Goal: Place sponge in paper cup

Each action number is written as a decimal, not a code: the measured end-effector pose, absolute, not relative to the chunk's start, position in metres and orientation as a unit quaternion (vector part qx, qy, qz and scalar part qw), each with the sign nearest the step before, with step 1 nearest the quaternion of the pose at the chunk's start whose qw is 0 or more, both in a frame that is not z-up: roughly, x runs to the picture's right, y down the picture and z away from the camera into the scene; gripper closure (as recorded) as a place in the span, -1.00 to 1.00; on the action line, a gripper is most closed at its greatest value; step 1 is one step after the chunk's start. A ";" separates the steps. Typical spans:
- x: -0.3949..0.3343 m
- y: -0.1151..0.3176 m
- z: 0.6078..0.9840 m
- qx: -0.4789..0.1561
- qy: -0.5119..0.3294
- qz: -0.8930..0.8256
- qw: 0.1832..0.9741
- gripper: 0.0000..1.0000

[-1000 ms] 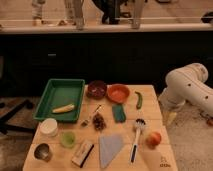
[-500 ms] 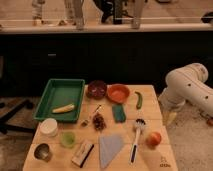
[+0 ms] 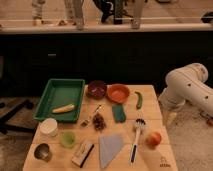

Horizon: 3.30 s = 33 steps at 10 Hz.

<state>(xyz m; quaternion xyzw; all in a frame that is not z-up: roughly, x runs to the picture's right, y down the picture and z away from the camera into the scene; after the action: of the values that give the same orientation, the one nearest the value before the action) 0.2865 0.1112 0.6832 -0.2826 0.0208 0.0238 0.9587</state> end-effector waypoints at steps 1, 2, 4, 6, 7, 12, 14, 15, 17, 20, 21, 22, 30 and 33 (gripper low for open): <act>0.286 0.111 0.683 -0.283 0.021 0.024 0.959 -0.60; 0.286 0.111 0.683 -0.283 0.021 0.024 0.959 -0.60; 0.286 0.111 0.683 -0.283 0.021 0.024 0.959 -0.60; 0.286 0.111 0.683 -0.283 0.021 0.024 0.959 -0.60; 0.286 0.111 0.683 -0.283 0.021 0.024 0.959 -0.60; 0.285 0.112 0.685 -0.285 0.012 0.008 0.958 -0.60; 0.274 0.113 0.690 -0.294 -0.026 -0.075 0.953 -0.60; 0.266 0.113 0.695 -0.301 -0.050 -0.127 0.944 -0.60; 0.252 0.112 0.705 -0.309 -0.073 -0.178 0.931 -0.60; 0.230 0.114 0.720 -0.320 -0.122 -0.269 0.900 -0.60; 0.221 0.115 0.724 -0.322 -0.137 -0.302 0.887 -0.60; 0.212 0.115 0.726 -0.324 -0.142 -0.324 0.877 -0.60; 0.199 0.126 0.729 -0.278 -0.159 -0.432 0.843 -0.60; 0.188 0.131 0.746 -0.256 -0.164 -0.528 0.793 -0.60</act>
<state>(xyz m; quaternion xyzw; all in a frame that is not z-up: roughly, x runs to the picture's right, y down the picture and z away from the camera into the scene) 0.1877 0.1305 0.7455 -0.2563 -0.1640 -0.5281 0.7928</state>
